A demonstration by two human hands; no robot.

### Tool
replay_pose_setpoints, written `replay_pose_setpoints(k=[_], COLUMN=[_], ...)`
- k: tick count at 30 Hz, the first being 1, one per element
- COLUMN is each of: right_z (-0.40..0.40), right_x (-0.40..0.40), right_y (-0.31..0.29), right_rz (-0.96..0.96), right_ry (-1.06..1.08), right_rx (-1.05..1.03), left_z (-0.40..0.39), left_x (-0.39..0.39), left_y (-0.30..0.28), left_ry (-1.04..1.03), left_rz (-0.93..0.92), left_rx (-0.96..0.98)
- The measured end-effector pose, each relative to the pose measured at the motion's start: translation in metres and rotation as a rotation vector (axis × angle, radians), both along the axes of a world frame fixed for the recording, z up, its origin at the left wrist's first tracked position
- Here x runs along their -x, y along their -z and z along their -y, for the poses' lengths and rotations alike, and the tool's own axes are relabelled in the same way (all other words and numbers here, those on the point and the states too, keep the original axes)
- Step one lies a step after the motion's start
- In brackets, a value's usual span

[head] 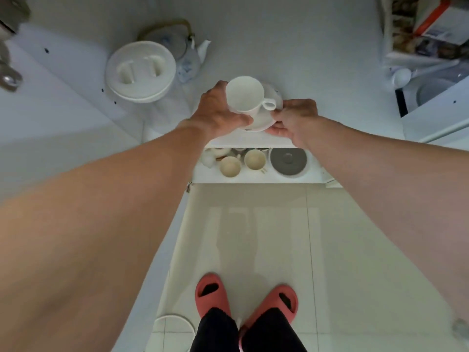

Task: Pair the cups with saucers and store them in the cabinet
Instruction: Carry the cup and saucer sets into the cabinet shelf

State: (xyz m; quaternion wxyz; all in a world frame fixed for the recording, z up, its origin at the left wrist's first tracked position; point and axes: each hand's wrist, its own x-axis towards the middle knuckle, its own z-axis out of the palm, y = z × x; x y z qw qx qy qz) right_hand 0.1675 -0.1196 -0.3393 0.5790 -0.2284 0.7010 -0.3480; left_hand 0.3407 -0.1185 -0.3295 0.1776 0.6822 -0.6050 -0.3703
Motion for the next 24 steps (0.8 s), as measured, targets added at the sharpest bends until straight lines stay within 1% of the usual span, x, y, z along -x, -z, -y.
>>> replay_pose_setpoints(k=[3,6,10,16,20,22,23,24], right_z=[0.013,0.027,0.038,0.045,0.056,0.063,0.063,0.063], right_x=[-0.007,-0.010,-0.012,-0.024,-0.022,-0.020,-0.020,-0.020], right_y=[0.008,0.012,0.015,0.014,0.011,0.012,0.012,0.014], right_rz=[0.008,-0.017,-0.069,0.136,0.162,0.136,0.087,-0.019], right_ry=[0.031,0.113,0.173,0.263,0.283,0.293,0.298,0.276], right_rx=[0.035,0.060,0.050,0.101,0.122,0.142,0.155,0.174], left_z=[0.015,0.032,0.044,0.055,0.066,0.068,0.067,0.063], left_x=[0.000,0.000,0.001,0.005,0.006,0.006,0.005,0.004], left_y=[0.010,0.016,0.022,0.030,0.033,0.032,0.031,0.030], left_ry=[-0.017,-0.016,0.029,0.023,0.017,0.000,-0.011,-0.016], left_rz=[-0.023,-0.033,-0.056,-0.019,0.036,0.099,0.121,0.133], left_rx=[0.046,0.081,0.052,0.077,0.064,0.048,0.045,0.042])
